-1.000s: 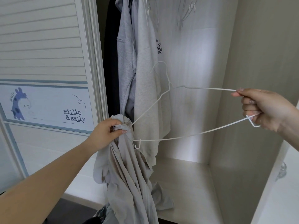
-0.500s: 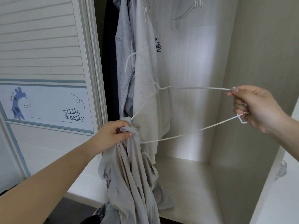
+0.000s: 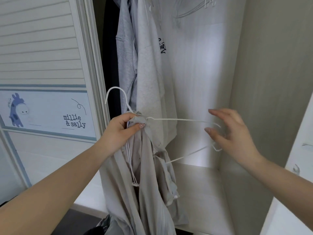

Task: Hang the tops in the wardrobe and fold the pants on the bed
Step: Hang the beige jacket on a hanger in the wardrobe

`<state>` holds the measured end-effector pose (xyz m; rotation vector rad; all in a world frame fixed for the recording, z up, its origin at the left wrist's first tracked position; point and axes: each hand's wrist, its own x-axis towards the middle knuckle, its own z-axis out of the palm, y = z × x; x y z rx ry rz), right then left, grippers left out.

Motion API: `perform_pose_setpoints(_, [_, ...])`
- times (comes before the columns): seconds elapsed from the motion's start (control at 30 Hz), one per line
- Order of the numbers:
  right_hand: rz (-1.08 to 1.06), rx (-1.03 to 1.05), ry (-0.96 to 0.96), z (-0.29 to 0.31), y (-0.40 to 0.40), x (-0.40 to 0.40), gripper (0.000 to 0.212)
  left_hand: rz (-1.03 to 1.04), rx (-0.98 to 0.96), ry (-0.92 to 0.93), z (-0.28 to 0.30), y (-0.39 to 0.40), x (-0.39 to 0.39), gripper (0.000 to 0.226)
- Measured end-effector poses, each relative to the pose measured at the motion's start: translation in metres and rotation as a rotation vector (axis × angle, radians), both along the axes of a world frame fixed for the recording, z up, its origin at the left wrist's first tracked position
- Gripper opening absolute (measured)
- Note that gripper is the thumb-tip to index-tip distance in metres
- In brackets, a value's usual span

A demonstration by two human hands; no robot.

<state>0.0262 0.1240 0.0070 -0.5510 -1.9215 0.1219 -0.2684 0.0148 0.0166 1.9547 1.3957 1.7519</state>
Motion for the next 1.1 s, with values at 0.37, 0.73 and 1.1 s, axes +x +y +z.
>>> perform_pose_setpoints(0.37, [0.335,-0.49,-0.725,-0.113,-0.034,-0.064,0.078,0.018,-0.011,-0.02,0.0,-0.007,0.003,0.022])
perform_pose_setpoints(0.73, [0.583,-0.335,-0.52,-0.114,-0.063,-0.111,0.013,0.052,-0.01,-0.031,0.003,-0.031,-0.015,0.032])
perform_pose_setpoints(1.1, [0.52,-0.418,-1.037,-0.109,-0.066,-0.096,0.043,0.111,-0.059,-0.071,-0.004,-0.039,-0.042,0.017])
